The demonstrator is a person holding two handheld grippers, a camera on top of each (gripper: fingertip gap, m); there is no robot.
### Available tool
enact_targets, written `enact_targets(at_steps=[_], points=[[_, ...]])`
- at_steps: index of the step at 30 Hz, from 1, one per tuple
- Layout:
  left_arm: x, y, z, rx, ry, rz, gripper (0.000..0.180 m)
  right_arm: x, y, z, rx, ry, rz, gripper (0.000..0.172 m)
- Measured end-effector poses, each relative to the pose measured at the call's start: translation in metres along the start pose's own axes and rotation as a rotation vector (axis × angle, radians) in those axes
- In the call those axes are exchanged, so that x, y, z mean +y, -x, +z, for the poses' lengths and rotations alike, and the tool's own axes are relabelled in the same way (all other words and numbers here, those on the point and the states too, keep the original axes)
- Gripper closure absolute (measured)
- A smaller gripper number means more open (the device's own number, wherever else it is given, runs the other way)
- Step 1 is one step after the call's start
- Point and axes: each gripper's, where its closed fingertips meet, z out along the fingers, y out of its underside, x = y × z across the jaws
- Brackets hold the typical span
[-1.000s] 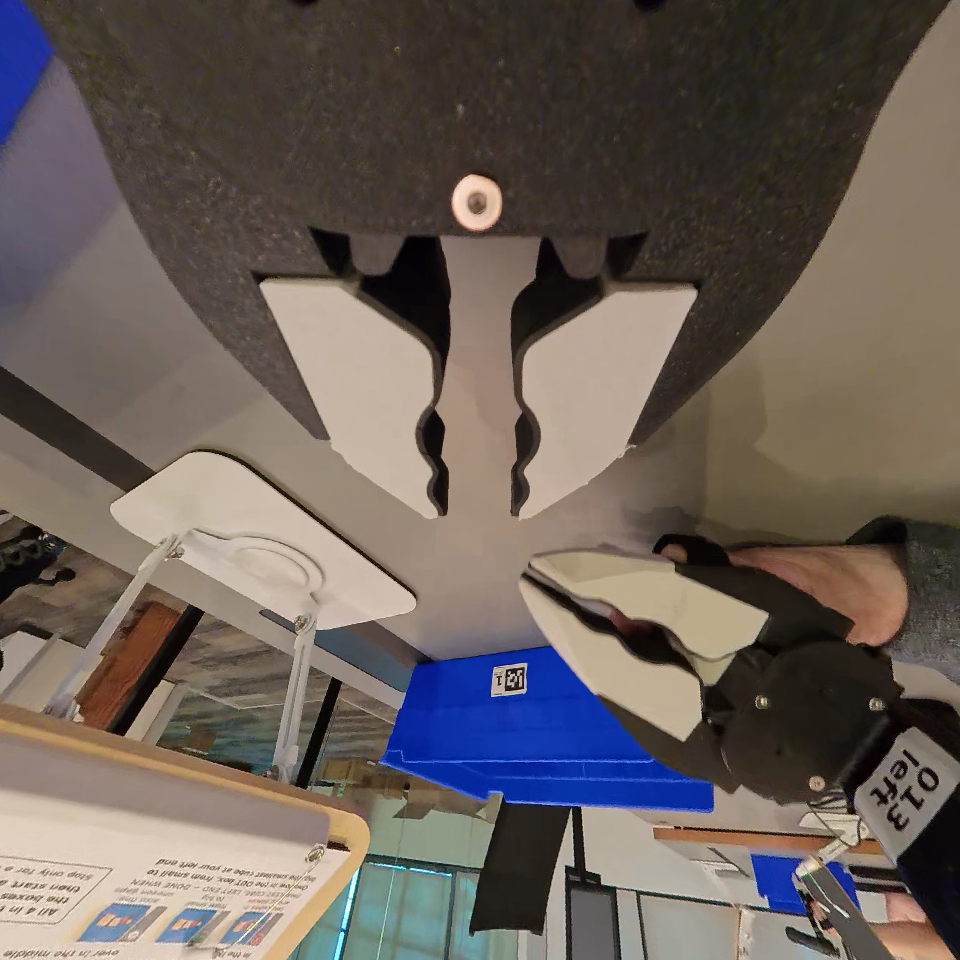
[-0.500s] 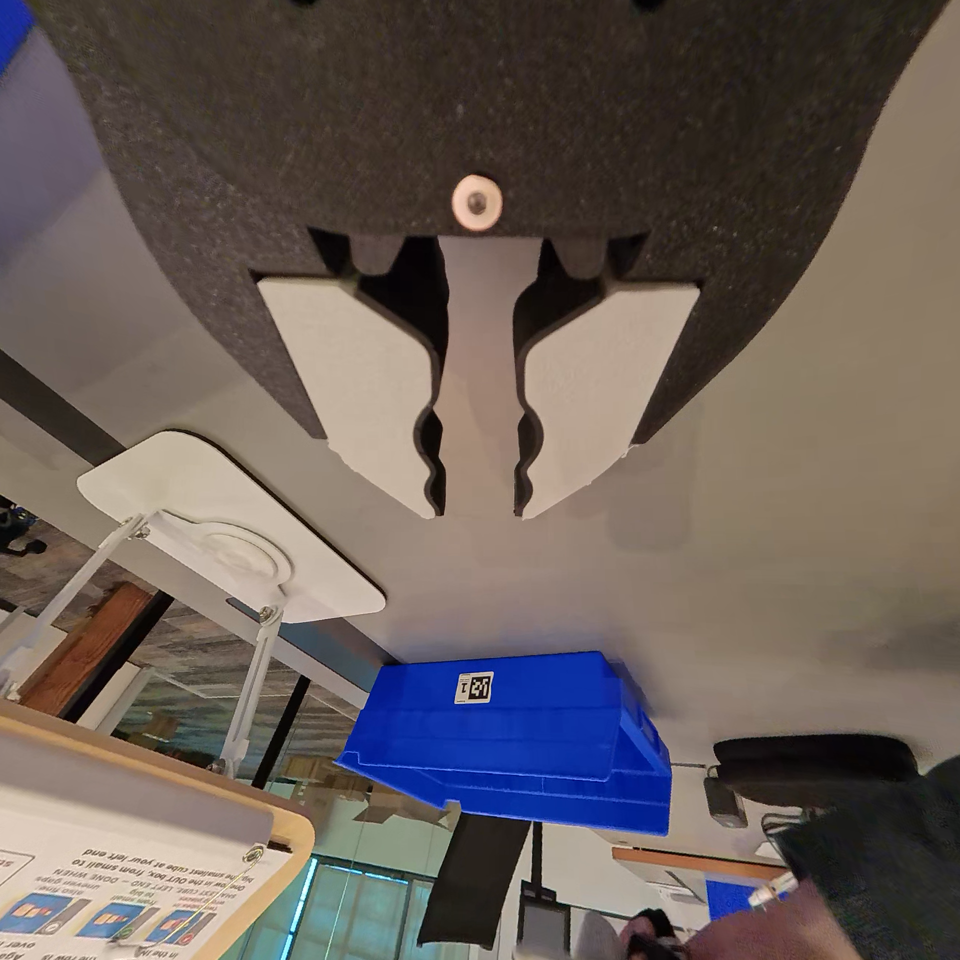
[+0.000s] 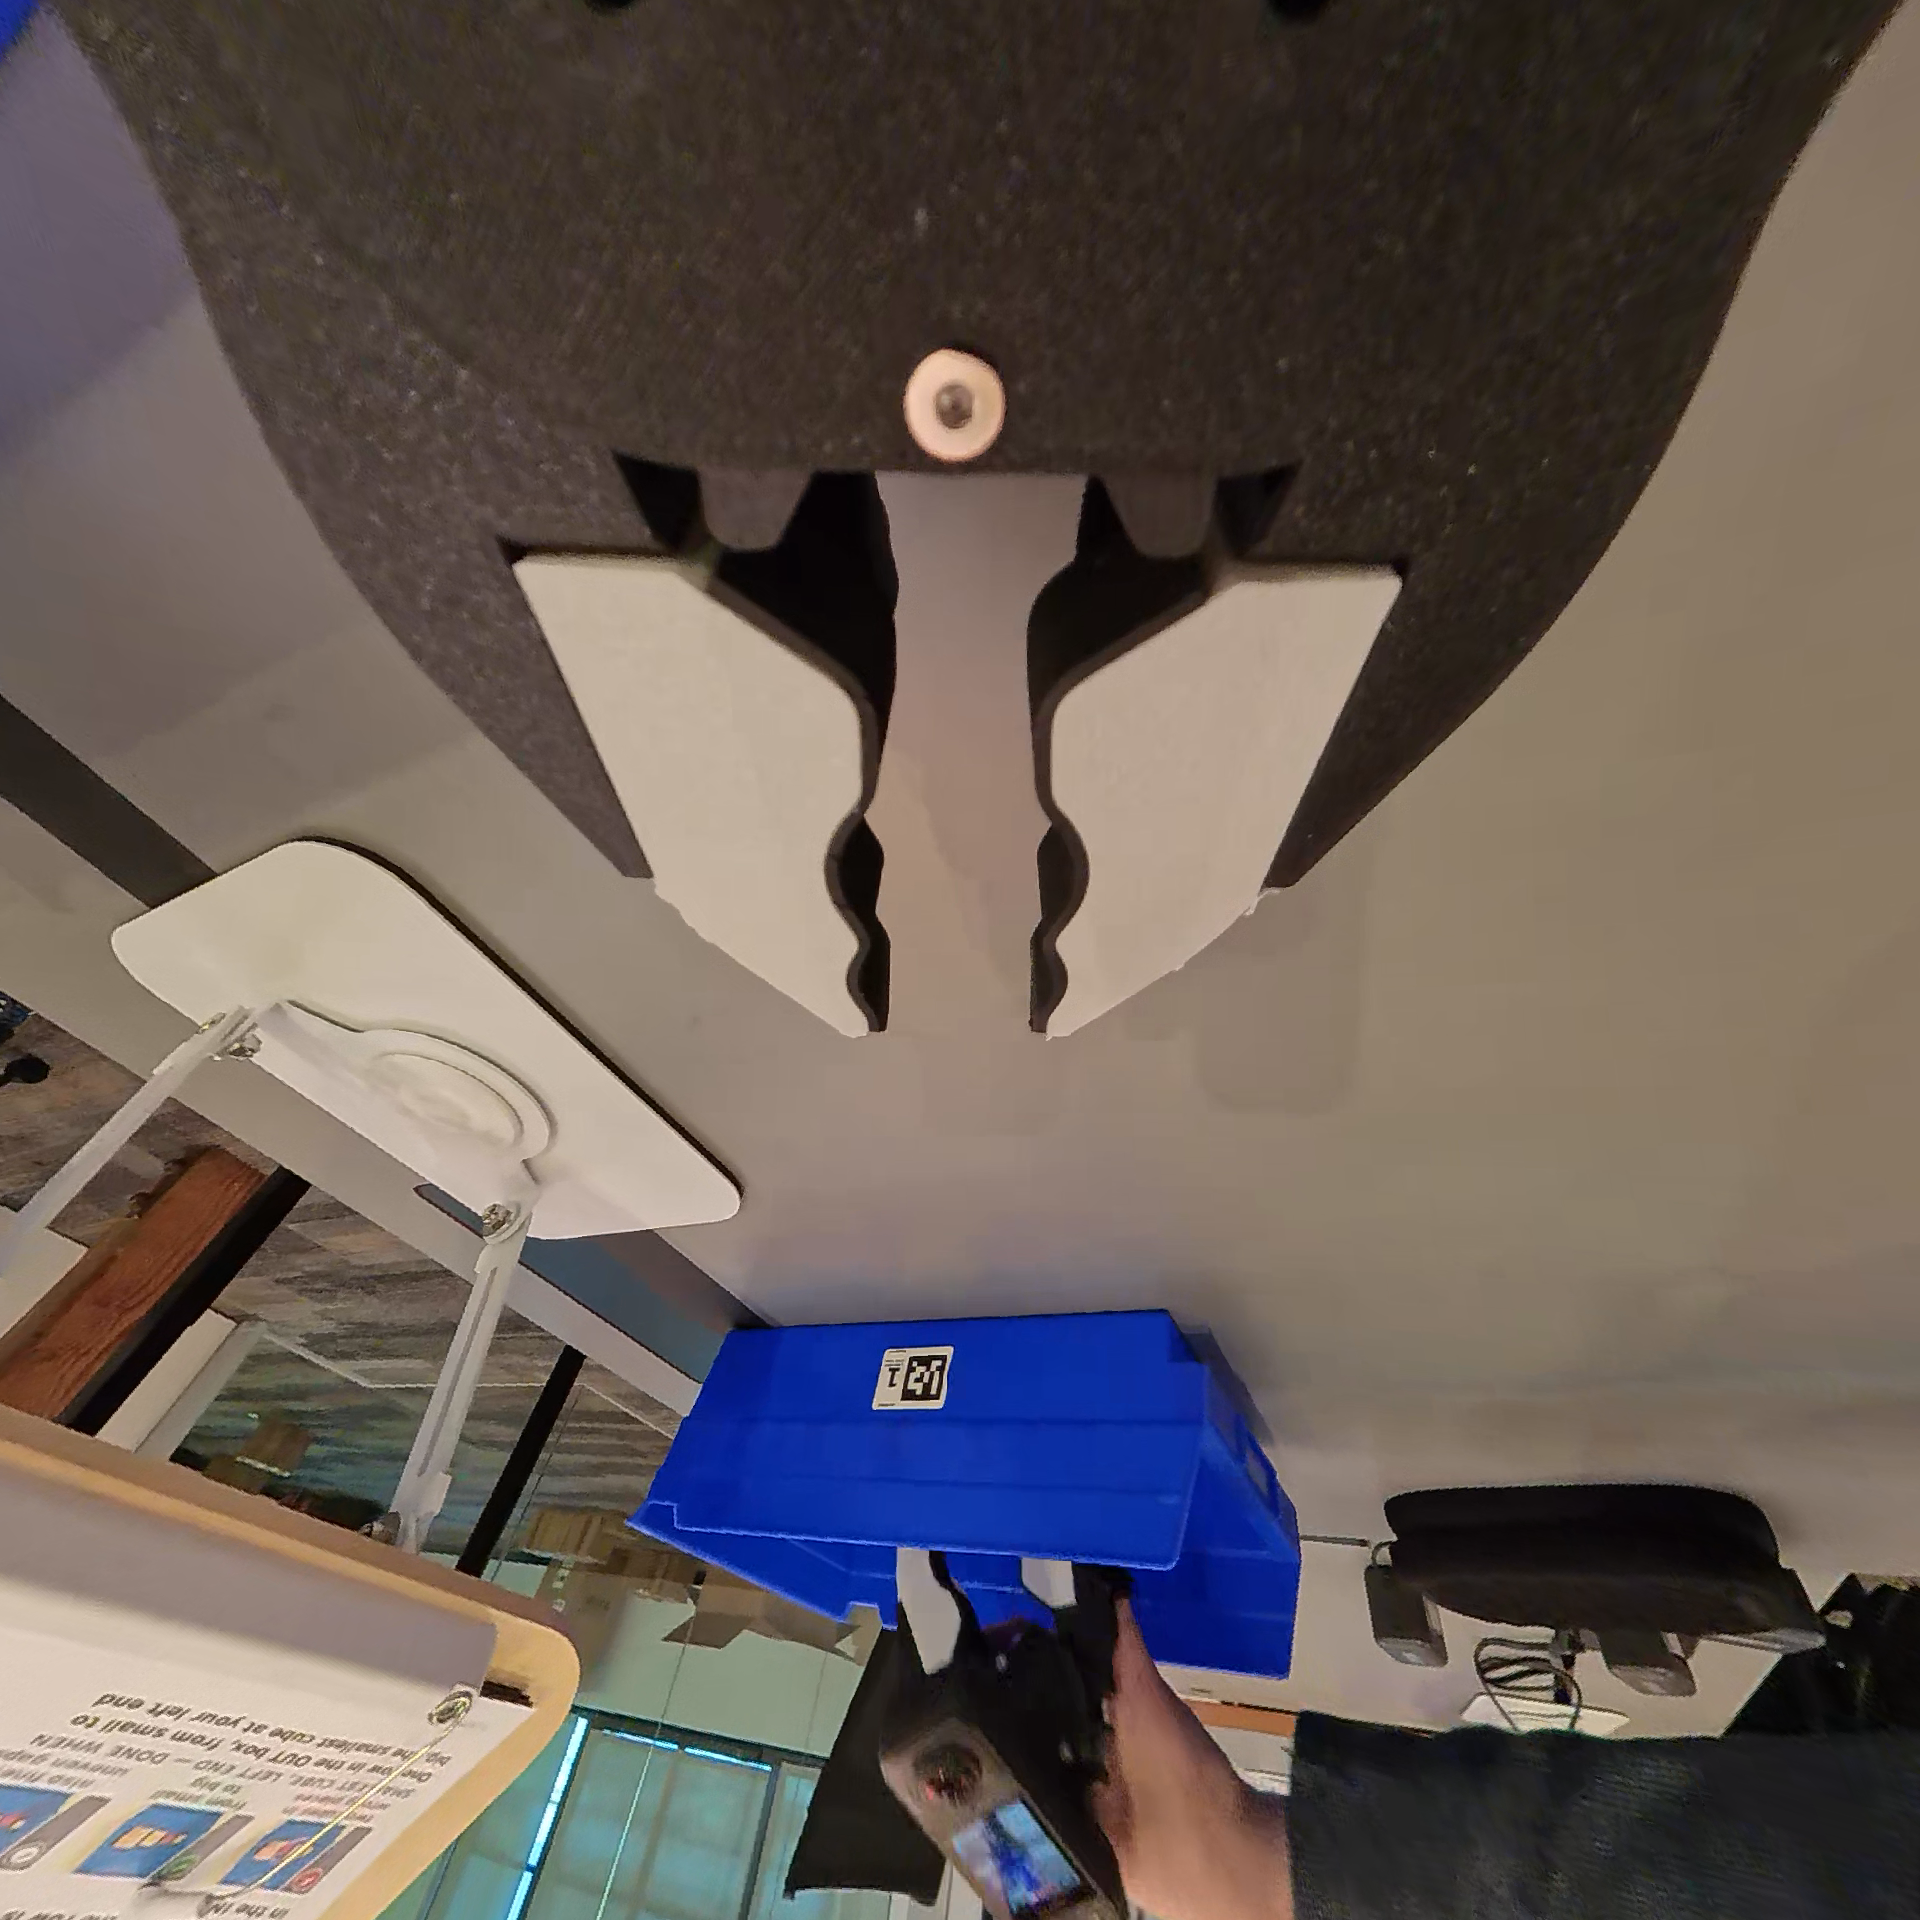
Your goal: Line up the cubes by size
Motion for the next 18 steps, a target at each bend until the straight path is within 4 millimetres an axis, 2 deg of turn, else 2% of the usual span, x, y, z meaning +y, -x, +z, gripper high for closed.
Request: enact_targets(at_steps=[4, 6, 9, 13, 16, 18], points=[[0.011, -0.002, 0.018, 0.074, 0.082, 0.027, 0.108, 0.0, 0.001, 0.0, -0.008, -0.001, -0.007, 0.146], [0.009, -0.002, 0.019, 0.106, 0.066, 0.003, 0.112, 0.0, 0.003, 0.0, -0.012, 0.001, -0.014, 0.146], [0.01, -0.006, 0.021, 0.157, 0.067, -0.015, 0.128, 0.001, 0.004, 0.001, -0.016, 0.005, -0.022, 0.146], [0.011, -0.007, 0.021, 0.158, 0.061, -0.024, 0.13, 0.001, 0.004, 0.001, -0.018, 0.01, -0.028, 0.146], [0.009, 0.001, 0.013, 0.092, 0.048, -0.041, 0.131, 0.002, 0.005, 0.002, -0.019, 0.011, -0.034, 0.146], [0.004, 0.01, -0.004, 0.025, -0.004, -0.073, 0.132, 0.001, 0.005, 0.001, -0.016, 0.009, -0.033, 0.146]])
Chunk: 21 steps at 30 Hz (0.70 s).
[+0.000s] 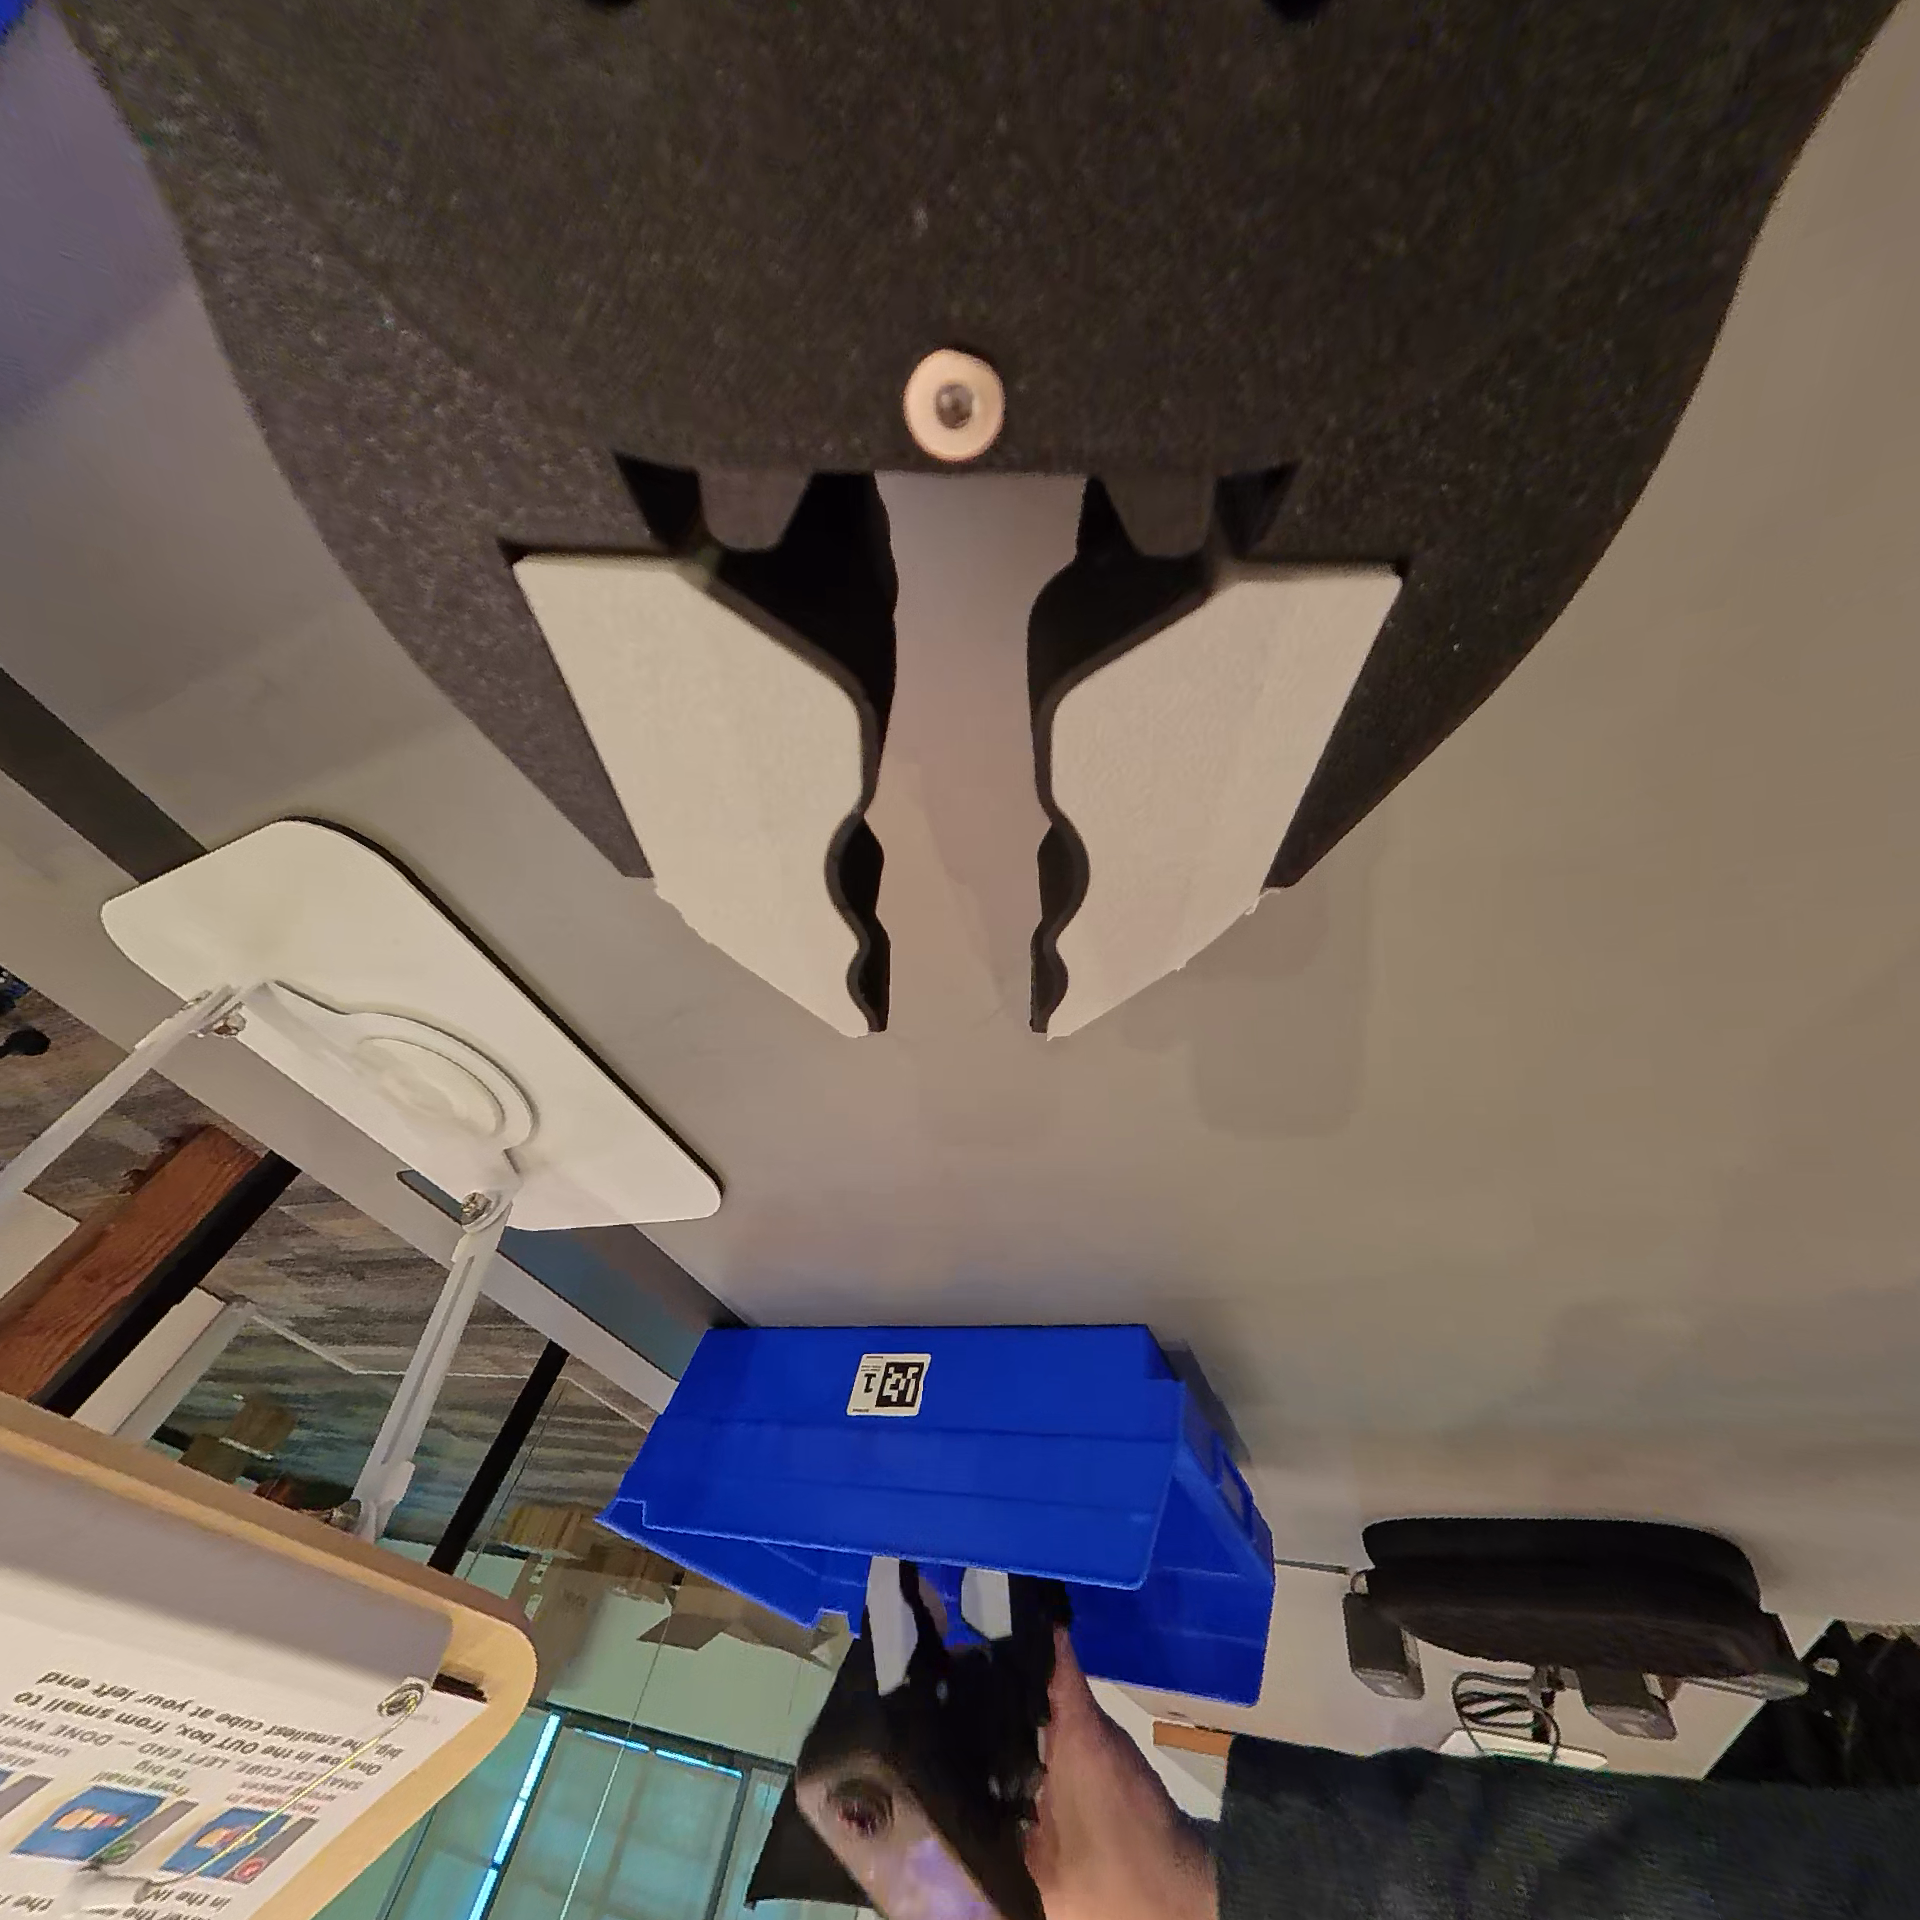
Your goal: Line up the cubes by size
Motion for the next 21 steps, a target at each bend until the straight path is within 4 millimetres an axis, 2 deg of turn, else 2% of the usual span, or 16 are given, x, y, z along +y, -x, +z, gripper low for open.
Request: enact_targets(at_steps=[2, 6, 10, 12, 14, 16, 19, 21], points=[[-0.013, 0.006, -0.026, -0.072, -0.091, -0.039, 0.132, -0.001, 0.0, 0.0, 0.0, -0.006, 0.003, 0.146], [-0.048, 0.007, -0.093, -0.265, -0.301, -0.074, 0.132, -0.003, -0.002, -0.002, 0.006, -0.024, 0.016, 0.144], [-0.098, -0.017, -0.159, -0.447, -0.473, -0.02, 0.133, -0.009, -0.007, -0.008, 0.011, -0.078, 0.062, 0.144], [-0.132, -0.039, -0.184, -0.488, -0.574, 0.022, 0.133, -0.015, -0.009, -0.011, -0.007, -0.121, 0.121, 0.142], [-0.168, -0.064, -0.2, -0.494, -0.682, 0.06, 0.133, -0.022, -0.01, -0.015, -0.039, -0.176, 0.192, 0.14], [-0.202, -0.091, -0.208, -0.498, -0.78, 0.099, 0.133, -0.031, -0.01, -0.02, -0.075, -0.232, 0.255, 0.137], [-0.248, -0.132, -0.21, -0.5, -0.899, 0.182, 0.133, -0.044, -0.01, -0.028, -0.153, -0.323, 0.394, 0.13], [-0.272, -0.151, -0.208, -0.525, -0.928, 0.229, 0.133, -0.051, -0.007, -0.032, -0.226, -0.371, 0.482, 0.126]])
